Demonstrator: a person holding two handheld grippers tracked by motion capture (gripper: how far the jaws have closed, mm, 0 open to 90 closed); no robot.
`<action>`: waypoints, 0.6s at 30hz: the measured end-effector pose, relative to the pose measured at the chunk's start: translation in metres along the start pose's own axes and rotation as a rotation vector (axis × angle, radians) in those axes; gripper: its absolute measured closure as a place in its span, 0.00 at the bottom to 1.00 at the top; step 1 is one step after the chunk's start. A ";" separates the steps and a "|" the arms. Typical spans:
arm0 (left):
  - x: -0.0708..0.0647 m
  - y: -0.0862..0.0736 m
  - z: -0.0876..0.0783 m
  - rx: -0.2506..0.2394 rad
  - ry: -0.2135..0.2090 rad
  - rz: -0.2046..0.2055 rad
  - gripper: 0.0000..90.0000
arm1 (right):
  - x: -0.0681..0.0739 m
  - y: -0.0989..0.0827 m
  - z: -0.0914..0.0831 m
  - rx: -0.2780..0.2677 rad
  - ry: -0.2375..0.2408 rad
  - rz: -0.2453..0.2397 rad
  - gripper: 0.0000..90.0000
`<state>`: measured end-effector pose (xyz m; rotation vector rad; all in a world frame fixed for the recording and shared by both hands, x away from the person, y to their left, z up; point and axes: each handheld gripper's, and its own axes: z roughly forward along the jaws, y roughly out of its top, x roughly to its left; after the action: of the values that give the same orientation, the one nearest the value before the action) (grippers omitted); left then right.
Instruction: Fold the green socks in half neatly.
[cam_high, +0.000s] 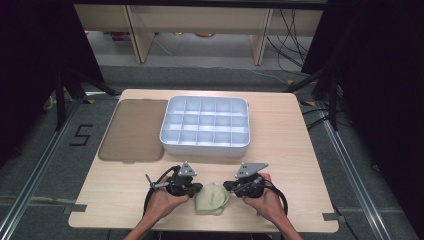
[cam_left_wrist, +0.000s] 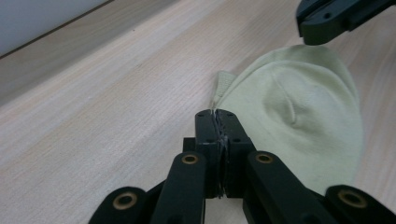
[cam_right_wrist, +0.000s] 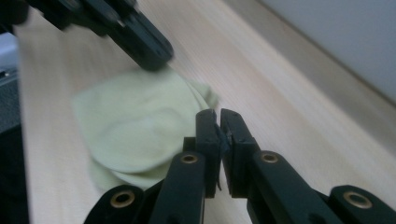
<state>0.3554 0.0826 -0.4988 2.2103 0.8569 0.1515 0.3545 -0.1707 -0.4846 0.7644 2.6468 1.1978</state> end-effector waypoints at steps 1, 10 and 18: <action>-0.001 0.000 -0.002 0.001 -0.004 0.003 0.98 | 0.000 0.000 0.000 0.000 0.000 0.000 0.96; -0.024 -0.008 -0.020 -0.014 -0.061 0.019 0.97 | 0.013 -0.007 0.003 0.055 0.050 -0.021 0.96; -0.029 -0.023 -0.012 0.027 -0.056 0.036 0.96 | 0.005 -0.018 0.006 0.103 0.023 -0.004 0.96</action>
<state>0.3169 0.0835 -0.5016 2.2450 0.7935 0.0950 0.3452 -0.1744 -0.5009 0.7652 2.7460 1.0826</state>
